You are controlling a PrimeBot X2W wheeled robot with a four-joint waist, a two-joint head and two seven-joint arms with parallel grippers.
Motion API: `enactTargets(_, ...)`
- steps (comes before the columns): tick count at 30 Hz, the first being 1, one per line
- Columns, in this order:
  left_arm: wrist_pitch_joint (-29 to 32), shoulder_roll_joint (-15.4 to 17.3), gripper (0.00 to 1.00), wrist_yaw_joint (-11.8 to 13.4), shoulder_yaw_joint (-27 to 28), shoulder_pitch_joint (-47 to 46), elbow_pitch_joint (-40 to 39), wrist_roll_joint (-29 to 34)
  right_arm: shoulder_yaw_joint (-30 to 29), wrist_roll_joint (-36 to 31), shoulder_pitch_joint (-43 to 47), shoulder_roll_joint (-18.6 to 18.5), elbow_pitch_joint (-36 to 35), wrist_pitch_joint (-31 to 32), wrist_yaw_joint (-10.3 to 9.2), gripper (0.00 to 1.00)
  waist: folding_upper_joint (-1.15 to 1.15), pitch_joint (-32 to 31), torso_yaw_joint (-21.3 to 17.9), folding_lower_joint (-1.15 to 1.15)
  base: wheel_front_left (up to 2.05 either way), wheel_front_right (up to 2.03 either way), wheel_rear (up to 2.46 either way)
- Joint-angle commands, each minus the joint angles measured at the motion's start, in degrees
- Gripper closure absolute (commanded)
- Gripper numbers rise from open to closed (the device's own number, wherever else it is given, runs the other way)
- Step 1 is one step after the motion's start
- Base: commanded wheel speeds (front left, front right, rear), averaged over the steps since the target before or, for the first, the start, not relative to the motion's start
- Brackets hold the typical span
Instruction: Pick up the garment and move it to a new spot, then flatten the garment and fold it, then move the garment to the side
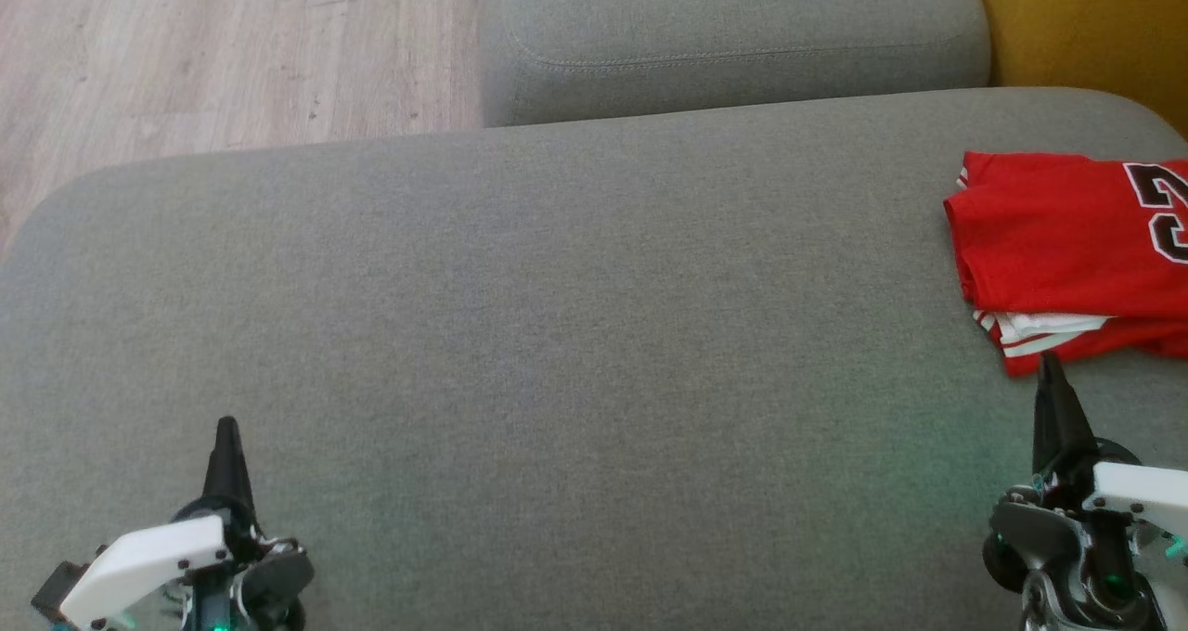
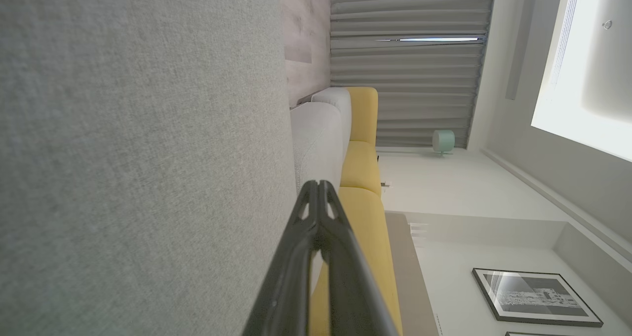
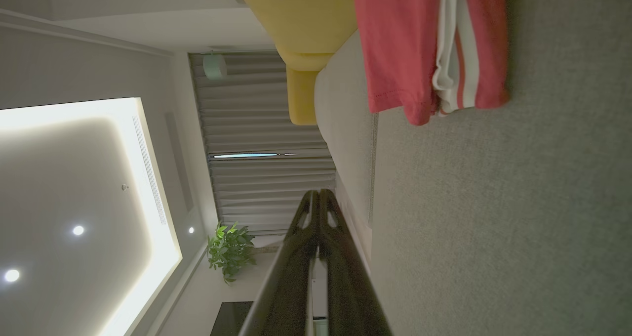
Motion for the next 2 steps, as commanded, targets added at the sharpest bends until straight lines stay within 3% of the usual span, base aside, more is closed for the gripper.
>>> enactTargets(1, 0.4, 0.4, 1.0, -0.4, 2.1, -2.9, -1.6, 0.5, 1.2, -0.4, -2.8, -0.4, -1.8, 0.4, -0.04, 1.0, 0.0, 0.0, 0.0, 0.0, 0.0, 0.0, 0.0)
enactTargets(2, 0.4, 0.4, 1.0, -0.4, 2.1, -2.9, -1.6, 0.5, 1.2, -0.4, -2.8, -0.4, -1.8, 0.4, -0.04, 1.0, 0.0, 0.0, 0.0, 0.0, 0.0, 0.0, 0.0)
